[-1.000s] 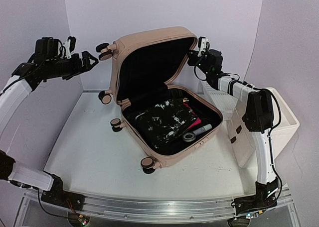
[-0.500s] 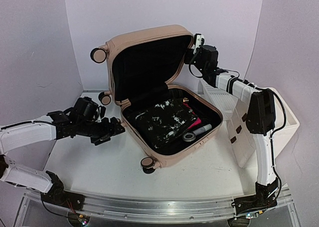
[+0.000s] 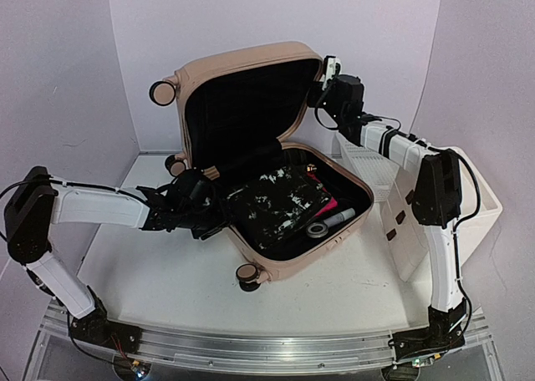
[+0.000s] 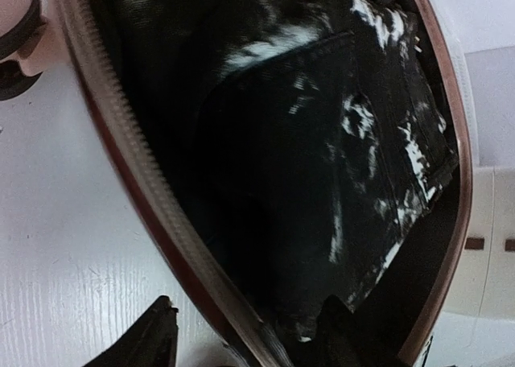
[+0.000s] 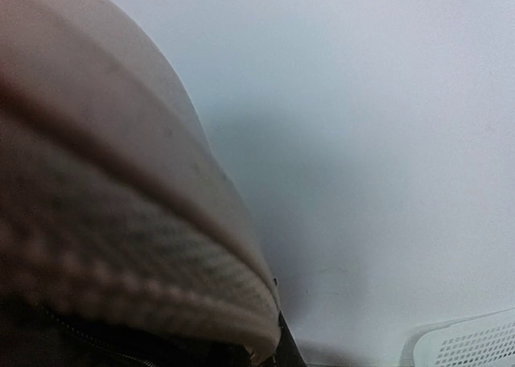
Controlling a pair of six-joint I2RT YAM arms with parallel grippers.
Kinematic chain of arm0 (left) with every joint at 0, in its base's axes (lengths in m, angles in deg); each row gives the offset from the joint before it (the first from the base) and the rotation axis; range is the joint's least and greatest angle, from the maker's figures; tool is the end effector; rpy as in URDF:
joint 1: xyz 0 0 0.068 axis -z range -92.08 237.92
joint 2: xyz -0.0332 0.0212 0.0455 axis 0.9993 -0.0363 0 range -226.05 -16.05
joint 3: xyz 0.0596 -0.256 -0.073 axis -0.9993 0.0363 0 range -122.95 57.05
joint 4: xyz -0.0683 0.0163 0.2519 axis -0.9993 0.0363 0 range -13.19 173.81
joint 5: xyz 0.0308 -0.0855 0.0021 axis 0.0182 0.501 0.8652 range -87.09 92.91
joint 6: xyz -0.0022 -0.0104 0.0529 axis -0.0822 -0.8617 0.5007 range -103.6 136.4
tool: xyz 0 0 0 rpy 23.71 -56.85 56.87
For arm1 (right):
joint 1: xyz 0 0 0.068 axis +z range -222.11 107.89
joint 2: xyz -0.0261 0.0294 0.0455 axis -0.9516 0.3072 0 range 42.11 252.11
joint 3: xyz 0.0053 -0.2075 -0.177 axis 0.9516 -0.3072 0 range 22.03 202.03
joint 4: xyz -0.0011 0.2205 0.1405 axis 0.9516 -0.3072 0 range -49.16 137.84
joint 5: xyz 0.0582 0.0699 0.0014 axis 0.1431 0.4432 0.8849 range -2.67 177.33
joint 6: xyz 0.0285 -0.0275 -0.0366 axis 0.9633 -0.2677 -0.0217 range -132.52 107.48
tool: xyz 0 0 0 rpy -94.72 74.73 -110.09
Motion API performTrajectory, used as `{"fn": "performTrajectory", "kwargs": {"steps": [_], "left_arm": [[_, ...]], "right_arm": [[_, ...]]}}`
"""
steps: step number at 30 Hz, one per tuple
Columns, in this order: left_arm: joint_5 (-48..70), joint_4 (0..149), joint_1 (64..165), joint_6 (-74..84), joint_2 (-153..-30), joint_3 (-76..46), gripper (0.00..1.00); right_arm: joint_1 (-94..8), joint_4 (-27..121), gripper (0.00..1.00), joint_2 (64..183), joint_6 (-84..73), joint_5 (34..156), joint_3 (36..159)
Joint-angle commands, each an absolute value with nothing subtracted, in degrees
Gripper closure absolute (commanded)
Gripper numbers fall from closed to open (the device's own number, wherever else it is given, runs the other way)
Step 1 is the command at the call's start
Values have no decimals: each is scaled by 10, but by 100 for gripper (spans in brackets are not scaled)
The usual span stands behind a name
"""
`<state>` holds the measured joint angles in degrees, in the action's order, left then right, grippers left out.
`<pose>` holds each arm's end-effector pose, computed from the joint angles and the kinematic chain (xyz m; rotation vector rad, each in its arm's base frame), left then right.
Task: Open, take out, and arrange the luggage
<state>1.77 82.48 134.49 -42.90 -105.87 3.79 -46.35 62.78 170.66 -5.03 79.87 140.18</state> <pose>0.2294 -0.2412 0.2060 -0.2868 2.4711 -0.8641 0.4931 0.2327 0.3435 -0.1335 1.4973 0.3706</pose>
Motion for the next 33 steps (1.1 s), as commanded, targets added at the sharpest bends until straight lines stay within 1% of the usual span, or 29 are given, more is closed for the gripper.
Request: {"fn": "performTrajectory", "kwargs": {"steps": [1,6,8,10,13,15,17,18,19,21,22,24,26,28,29,31,33], "left_arm": [[-31,812,1343,-433,-1072,10,46],[-20,851,1307,-363,-1085,-16,64],[-10,887,1277,-334,-1082,-25,67],[10,896,1246,-287,-1080,-31,67],[37,921,1204,-223,-1081,-47,72],[74,935,1176,-193,-1089,-59,74],[149,938,1149,-178,-1096,-69,74],[177,941,1145,-178,-1096,-72,73],[190,940,1146,-185,-1090,-68,67],[202,906,1156,-219,-1072,-39,46],[208,892,1163,-238,-1067,-28,39],[228,882,1180,-259,-1076,-30,31],[239,879,1201,-271,-1091,-48,26],[222,878,1234,-279,-1104,-65,25],[209,877,1250,-284,-1110,-69,26],[190,874,1259,-315,-1122,-62,35],[164,873,1250,-318,-1126,-50,47]], "right_arm": [[-456,563,100,1671,-92,744,1415],[-453,563,100,1676,-91,732,1418],[-452,563,100,1680,-87,731,1422],[-450,564,100,1686,-86,732,1428],[-448,564,100,1697,-83,730,1439],[-445,569,100,1701,-82,725,1441],[-443,576,100,1702,-82,724,1440],[-442,578,100,1703,-82,723,1439],[-440,579,100,1702,-83,724,1440],[-440,579,100,1701,-85,724,1440],[-440,580,100,1702,-88,724,1440],[-440,580,100,1701,-90,725,1441],[-439,580,100,1699,-91,729,1439],[-439,580,100,1695,-93,727,1432],[-439,581,100,1693,-93,725,1430],[-439,581,100,1688,-94,723,1424],[-439,581,100,1684,-94,722,1421]]}}
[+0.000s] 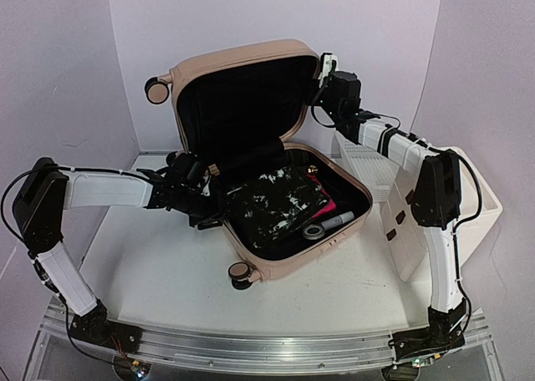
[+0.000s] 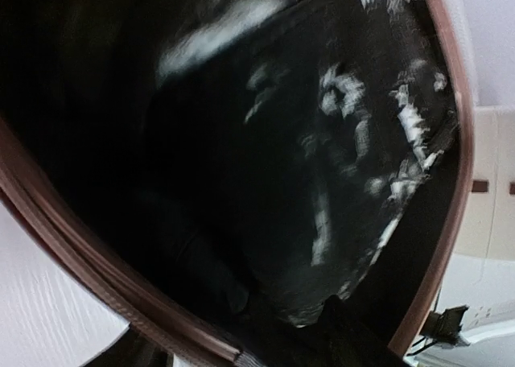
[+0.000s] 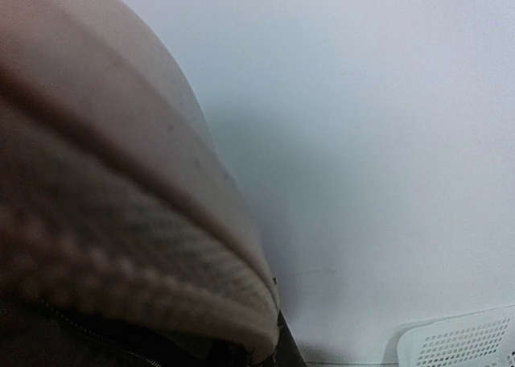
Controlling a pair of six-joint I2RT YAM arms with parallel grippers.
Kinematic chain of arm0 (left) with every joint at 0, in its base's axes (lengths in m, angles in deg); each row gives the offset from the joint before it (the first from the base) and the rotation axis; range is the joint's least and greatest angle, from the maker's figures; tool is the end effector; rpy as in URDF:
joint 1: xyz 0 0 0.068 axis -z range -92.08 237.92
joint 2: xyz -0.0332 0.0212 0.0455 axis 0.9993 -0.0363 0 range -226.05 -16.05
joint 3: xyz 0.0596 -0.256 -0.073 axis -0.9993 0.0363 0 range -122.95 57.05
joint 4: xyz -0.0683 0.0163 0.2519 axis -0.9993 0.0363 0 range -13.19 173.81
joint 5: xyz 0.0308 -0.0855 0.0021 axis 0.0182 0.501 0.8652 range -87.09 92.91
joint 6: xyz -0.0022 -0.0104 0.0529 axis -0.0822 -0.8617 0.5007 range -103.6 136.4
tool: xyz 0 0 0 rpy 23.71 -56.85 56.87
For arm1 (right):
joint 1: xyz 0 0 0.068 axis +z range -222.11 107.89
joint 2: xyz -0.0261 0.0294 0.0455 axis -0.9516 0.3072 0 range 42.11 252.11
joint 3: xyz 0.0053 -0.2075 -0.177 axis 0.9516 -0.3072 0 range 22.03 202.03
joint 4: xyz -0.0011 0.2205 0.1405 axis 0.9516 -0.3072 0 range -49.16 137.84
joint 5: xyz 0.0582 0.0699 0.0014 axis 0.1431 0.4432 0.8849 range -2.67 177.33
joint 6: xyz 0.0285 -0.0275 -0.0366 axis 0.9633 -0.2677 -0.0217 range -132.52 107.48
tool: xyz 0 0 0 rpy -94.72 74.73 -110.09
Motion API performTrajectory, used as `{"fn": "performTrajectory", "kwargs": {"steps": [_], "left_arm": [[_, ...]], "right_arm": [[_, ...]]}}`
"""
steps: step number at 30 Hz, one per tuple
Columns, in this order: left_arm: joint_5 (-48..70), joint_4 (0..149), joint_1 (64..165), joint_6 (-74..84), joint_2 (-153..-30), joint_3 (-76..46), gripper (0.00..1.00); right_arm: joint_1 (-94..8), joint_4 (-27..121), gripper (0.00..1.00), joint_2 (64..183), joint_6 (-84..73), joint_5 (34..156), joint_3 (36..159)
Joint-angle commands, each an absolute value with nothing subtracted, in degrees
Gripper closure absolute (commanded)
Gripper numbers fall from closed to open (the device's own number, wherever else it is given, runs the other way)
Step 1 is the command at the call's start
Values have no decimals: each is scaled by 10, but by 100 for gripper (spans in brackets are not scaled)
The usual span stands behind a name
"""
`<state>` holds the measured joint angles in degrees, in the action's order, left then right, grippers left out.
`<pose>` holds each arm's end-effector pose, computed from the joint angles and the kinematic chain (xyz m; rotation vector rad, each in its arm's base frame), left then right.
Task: Open, take out, and arrange the luggage
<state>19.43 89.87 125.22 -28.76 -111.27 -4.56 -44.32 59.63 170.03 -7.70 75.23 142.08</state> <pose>0.2767 -0.2234 0.2120 -0.0287 2.5935 -0.9605 0.4827 0.2459 0.3551 -0.1319 1.5054 0.2985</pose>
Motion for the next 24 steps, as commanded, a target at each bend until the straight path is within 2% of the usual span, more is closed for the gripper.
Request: {"fn": "performTrajectory", "kwargs": {"steps": [1,6,9,16,24], "left_arm": [[152,873,1242,-311,-1126,-45,52],[141,895,1166,-237,-1121,-52,77],[141,933,1129,-174,-1136,-88,86],[119,1013,1064,-90,-1190,-183,97],[107,1026,987,-68,-1234,-248,100]], "right_arm": [[-439,581,100,1685,-94,721,1421],[-439,582,100,1697,-93,717,1430],[-439,582,100,1712,-92,718,1448],[-439,584,100,1764,-93,724,1520],[-439,594,100,1832,-78,764,1593]]}}
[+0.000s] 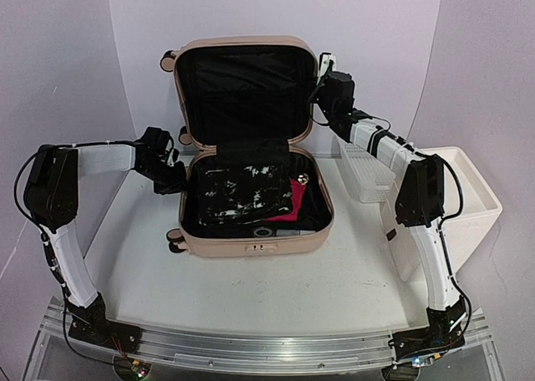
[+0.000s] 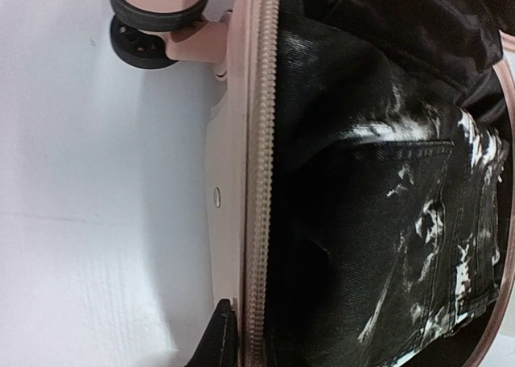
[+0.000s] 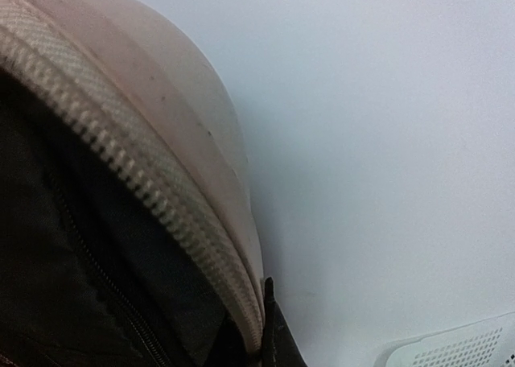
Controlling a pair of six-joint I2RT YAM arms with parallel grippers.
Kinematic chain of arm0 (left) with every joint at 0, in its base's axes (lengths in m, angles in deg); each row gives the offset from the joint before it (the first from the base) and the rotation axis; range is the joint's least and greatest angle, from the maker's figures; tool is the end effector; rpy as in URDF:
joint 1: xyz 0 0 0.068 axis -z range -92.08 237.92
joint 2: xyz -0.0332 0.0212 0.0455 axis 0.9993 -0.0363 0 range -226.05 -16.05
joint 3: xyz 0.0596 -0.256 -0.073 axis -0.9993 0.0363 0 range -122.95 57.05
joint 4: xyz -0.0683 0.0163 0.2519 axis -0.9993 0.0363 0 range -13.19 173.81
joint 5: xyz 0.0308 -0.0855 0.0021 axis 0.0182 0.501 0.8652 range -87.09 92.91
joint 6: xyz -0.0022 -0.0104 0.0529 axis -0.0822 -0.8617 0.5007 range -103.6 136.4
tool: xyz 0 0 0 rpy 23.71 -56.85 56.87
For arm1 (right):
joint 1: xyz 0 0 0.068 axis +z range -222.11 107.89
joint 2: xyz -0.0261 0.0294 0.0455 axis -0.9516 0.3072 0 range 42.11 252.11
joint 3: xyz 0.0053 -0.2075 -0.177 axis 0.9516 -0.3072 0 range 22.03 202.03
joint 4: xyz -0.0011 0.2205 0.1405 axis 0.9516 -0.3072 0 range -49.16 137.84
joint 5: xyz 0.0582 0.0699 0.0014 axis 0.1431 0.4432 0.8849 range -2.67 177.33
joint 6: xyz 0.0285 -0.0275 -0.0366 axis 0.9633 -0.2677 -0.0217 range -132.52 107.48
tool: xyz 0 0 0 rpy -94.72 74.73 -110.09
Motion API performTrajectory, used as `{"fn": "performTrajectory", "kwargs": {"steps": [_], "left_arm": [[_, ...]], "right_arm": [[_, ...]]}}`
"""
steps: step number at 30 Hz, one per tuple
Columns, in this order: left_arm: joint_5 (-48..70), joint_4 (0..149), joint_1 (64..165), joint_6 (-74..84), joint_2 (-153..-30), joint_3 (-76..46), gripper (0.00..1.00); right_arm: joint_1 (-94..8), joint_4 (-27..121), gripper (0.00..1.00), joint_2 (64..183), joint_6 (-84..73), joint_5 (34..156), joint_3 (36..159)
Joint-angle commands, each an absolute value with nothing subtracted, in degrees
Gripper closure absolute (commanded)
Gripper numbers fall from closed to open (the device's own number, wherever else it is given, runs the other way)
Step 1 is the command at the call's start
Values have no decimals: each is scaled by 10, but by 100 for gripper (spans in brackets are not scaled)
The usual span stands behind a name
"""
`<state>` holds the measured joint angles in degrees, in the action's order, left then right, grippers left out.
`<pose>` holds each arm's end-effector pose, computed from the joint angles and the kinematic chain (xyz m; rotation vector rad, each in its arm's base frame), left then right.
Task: Open, take out, and arrange the luggage
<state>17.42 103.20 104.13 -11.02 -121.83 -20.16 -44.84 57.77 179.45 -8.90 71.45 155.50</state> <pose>0.3796 -0.1196 0.2142 -0.1500 2.5969 -0.6120 0.5114 0.2525 0.3472 -0.0773 1.4714 0.2352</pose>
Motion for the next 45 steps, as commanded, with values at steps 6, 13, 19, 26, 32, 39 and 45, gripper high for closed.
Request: {"fn": "performTrajectory", "kwargs": {"steps": [6,13,19,26,32,39,45], "left_arm": [[121,1024,935,-57,-1263,-286,100],[118,1020,914,-16,-1300,-344,100],[112,1020,914,-5,-1325,-374,100],[81,1023,911,32,-1344,-409,100],[53,1023,910,57,-1364,-430,100],[55,1036,906,71,-1382,-462,100],[67,1051,906,77,-1380,-464,100]], "right_arm": [[-438,619,100,1871,-68,807,1630],[-431,659,100,1969,-65,826,1742],[-424,713,100,2019,-98,787,1773],[-425,728,72,2042,-104,775,1805],[-425,700,36,1981,-130,780,1728],[-424,622,2,1872,-138,758,1609],[-425,557,2,1889,-88,779,1701]]}}
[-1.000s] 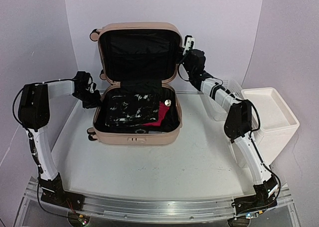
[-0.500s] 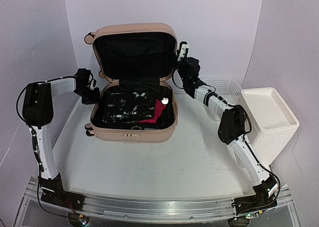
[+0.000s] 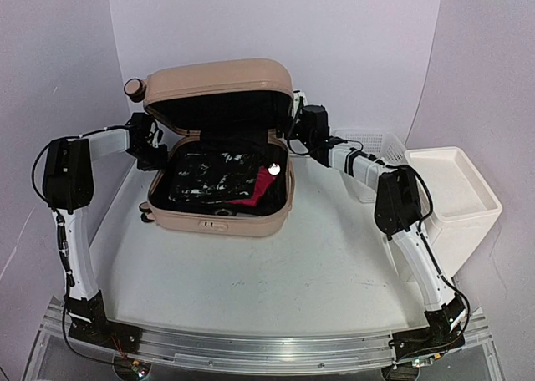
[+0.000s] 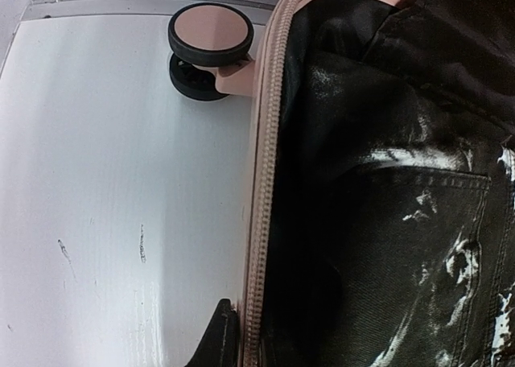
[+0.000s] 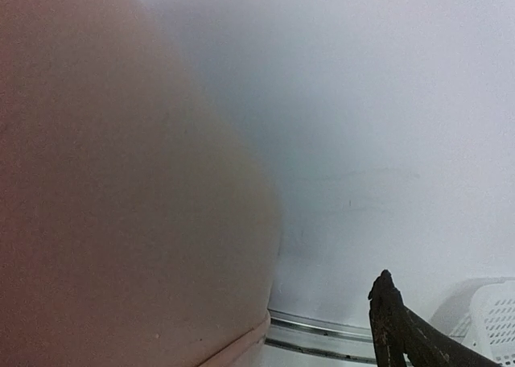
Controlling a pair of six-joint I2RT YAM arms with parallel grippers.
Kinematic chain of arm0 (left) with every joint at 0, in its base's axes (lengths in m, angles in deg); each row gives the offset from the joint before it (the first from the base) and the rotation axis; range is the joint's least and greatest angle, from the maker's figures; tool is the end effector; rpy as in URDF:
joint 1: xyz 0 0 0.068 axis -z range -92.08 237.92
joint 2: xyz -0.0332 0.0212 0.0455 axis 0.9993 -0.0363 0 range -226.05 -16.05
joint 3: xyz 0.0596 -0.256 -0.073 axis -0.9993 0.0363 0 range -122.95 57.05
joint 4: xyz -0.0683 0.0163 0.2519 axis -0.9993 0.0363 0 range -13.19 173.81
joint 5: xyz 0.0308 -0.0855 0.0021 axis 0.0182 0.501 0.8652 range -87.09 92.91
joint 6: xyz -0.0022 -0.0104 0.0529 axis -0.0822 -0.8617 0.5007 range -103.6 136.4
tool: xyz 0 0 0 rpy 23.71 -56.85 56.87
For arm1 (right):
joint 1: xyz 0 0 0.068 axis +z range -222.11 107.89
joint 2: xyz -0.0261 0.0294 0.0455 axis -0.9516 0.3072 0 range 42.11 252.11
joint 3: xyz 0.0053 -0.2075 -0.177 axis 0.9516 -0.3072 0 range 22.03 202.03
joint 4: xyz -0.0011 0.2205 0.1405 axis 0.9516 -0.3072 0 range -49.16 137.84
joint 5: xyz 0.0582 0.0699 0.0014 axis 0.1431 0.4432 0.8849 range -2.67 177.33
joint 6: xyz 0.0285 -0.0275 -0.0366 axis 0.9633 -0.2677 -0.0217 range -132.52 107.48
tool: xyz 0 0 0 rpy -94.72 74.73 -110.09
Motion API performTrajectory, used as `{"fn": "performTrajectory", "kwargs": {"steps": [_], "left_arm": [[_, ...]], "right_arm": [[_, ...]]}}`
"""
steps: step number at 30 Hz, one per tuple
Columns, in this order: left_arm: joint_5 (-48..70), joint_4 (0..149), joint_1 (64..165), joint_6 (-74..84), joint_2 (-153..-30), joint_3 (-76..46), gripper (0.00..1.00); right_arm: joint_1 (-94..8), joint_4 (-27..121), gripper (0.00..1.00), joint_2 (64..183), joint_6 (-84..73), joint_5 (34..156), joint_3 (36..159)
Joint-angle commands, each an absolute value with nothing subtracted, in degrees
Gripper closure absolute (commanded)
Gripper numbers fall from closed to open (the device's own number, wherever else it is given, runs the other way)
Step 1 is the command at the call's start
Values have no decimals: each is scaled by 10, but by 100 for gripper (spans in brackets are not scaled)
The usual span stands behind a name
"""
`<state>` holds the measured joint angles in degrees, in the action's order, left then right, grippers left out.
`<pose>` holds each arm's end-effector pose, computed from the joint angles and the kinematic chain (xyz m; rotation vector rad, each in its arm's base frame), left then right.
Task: Open, take out, and arrange the luggage
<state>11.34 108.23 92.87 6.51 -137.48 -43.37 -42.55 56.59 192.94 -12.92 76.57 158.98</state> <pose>0.4722 -0.0461 0.2203 -0.0452 2.4949 -0.2918 0.5350 0.2957 0.2320 -0.2906 1.6382 0.2302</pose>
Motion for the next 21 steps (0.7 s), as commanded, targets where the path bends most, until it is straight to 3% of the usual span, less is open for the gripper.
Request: {"fn": "performTrajectory", "kwargs": {"steps": [1,2,4,6,14,18,21], "left_arm": [[75,1056,906,76,-1380,-464,99],[82,1060,906,70,-1376,-462,93],[102,1062,906,62,-1362,-453,65],[103,1063,906,57,-1342,-436,46],[121,1044,906,32,-1179,-302,24],[250,998,916,32,-1085,-259,13],[366,945,956,30,-1072,-290,12]], "right_arm": [[-425,547,2,1904,-69,793,1739],[-424,545,2,1913,-48,801,1759],[-424,557,2,1909,-3,802,1757],[-420,587,2,1893,19,788,1724],[-419,624,2,1944,50,760,1796],[-420,630,2,1933,29,765,1772],[-420,630,2,1933,25,767,1769]]}}
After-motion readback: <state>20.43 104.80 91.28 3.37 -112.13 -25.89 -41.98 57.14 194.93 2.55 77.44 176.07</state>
